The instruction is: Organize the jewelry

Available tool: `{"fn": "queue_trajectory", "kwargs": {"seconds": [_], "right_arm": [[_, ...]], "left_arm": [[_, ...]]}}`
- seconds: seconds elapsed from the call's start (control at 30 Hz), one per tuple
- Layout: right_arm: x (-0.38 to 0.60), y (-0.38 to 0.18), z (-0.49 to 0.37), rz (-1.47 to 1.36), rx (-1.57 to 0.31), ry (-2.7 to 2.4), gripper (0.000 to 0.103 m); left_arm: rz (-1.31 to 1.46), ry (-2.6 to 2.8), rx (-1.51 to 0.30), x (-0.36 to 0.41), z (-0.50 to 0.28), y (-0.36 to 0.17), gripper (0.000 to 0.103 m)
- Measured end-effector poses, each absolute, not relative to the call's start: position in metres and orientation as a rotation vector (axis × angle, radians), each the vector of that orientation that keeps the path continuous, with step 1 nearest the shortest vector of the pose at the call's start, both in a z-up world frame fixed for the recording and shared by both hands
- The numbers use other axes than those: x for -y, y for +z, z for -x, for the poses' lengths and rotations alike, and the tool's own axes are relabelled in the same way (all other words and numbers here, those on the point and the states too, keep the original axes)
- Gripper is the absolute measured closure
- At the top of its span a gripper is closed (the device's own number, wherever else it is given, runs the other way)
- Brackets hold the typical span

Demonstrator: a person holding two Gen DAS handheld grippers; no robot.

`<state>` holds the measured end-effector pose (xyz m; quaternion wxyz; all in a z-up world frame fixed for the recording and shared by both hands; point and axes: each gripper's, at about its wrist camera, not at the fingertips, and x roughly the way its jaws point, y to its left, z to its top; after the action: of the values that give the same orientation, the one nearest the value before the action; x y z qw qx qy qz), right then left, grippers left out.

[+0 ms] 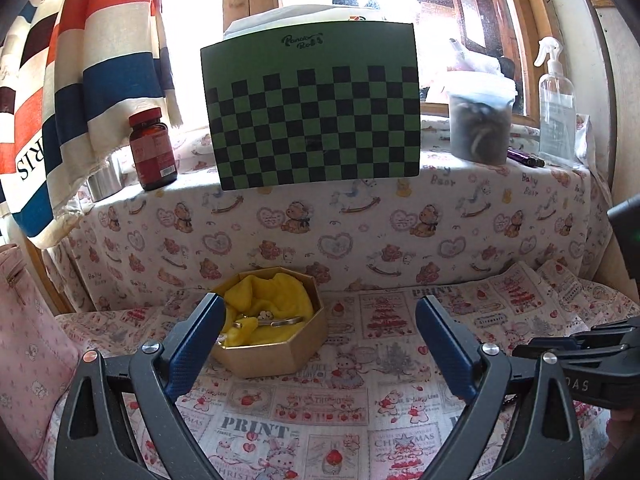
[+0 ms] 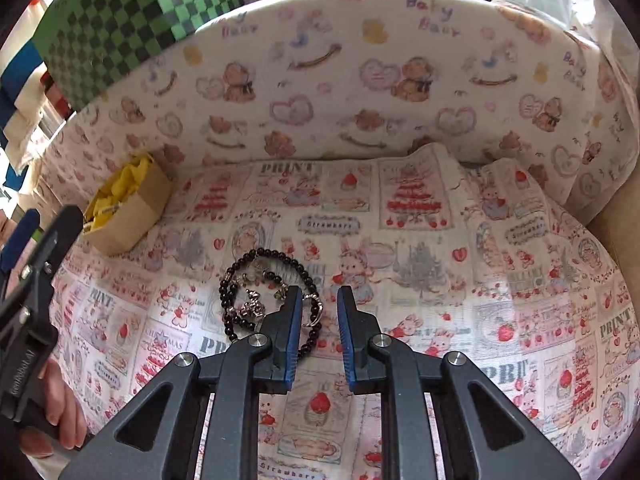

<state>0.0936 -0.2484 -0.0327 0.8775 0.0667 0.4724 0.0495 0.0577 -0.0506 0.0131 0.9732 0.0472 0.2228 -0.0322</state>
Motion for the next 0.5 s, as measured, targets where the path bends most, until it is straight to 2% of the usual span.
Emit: {"fn": "queue_trajectory", "kwargs": {"seconds": [0.27,0.3,0.33,0.5], "right_arm": [[0.241,-0.043,-0.096,-0.099,-0.987,0.084,0.084],[0.242,-0.044,-0.096,-0.101,-0.99,0.084,0.087],[0.242,-0.044,-0.097,-0.104,-0.989,0.082,0.097],[0.242,-0.033,-0.092,-0.138,-0.925,0.091,0.098]], "left_arm": [[-0.056,-0.064,-0.453,0.042,-0.059,0.017,0.008],[-0.054,-0.064,-0.452,0.042,-0.058,0.017,0.008],[-0.052,-0.064,-0.451,0.042,-0.058,0.018,0.008],[-0.054,-0.057,-0.45,0.042,-0.058,0.018,0.008]]}}
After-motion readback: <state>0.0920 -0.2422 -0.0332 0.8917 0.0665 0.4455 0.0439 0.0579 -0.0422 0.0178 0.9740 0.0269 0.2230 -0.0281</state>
